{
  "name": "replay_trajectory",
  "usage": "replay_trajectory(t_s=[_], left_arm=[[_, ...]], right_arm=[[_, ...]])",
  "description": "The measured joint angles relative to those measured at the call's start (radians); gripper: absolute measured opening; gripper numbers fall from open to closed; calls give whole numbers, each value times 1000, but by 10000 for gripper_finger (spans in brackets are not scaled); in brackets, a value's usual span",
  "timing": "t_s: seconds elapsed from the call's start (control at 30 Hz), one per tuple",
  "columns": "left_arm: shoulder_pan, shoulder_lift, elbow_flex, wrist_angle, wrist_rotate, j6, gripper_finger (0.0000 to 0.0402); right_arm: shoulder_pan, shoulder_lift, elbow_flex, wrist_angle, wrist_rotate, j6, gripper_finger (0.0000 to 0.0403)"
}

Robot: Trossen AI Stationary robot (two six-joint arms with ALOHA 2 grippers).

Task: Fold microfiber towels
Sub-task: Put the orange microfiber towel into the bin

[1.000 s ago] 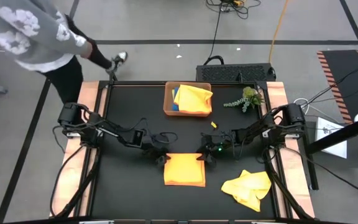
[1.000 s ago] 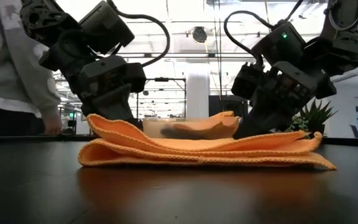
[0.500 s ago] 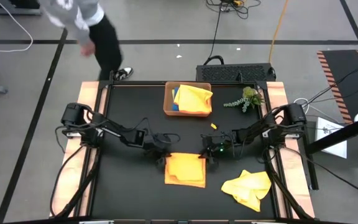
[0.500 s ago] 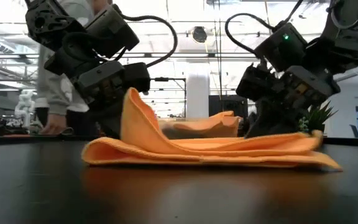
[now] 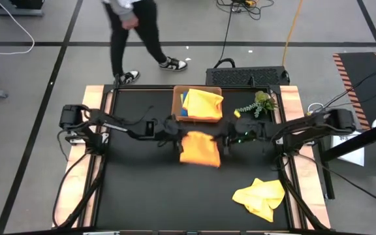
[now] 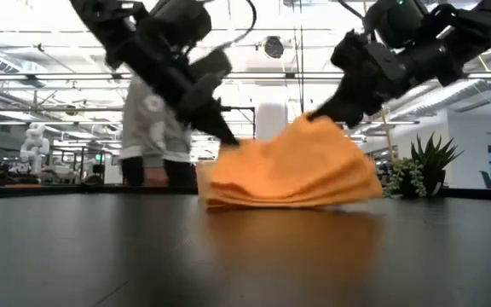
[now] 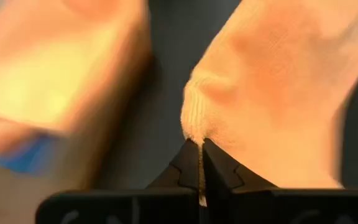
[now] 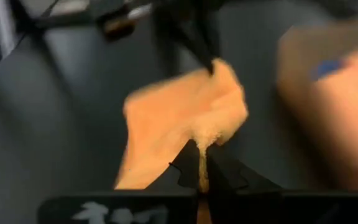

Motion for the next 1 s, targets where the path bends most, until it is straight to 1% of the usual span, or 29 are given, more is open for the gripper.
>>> replay_trajectory(t_s=[0.07,0.17,0.2,0.27,0.37,0.47,0.53,0.6,0.67,0.77,1.0], left_arm=[[23,-5,47,14,-20,52,4],[62,-37,89,-49,-59,121,3],[77,-36,115,-28,-67,146,4],[111,-37,148,-63,-93,184,4],[169,-33,197,-121,-113,219,3],[228,-37,208,-138,-119,229,4],[266,-35,209,-136,-109,231,3],[298,-35,209,-126,-84,235,3],[333,-35,210,-122,-50,244,4],[374,-27,210,-113,-26,258,3],[434,-27,207,-69,-28,290,3]], right_arm=[[-49,-51,1,-3,4,-28,1],[-125,-99,4,29,9,-72,1],[-153,-116,3,19,16,-87,1],[-213,-120,4,42,32,-113,1],[-311,-117,8,32,27,-132,1],[-396,-96,17,31,24,-156,1],[-441,-74,27,46,-2,-168,0],[-484,-60,35,44,-50,-170,0],[-519,-32,57,49,-72,-175,0],[-549,20,83,48,-94,-194,0],[-584,185,178,48,-81,-258,0]])
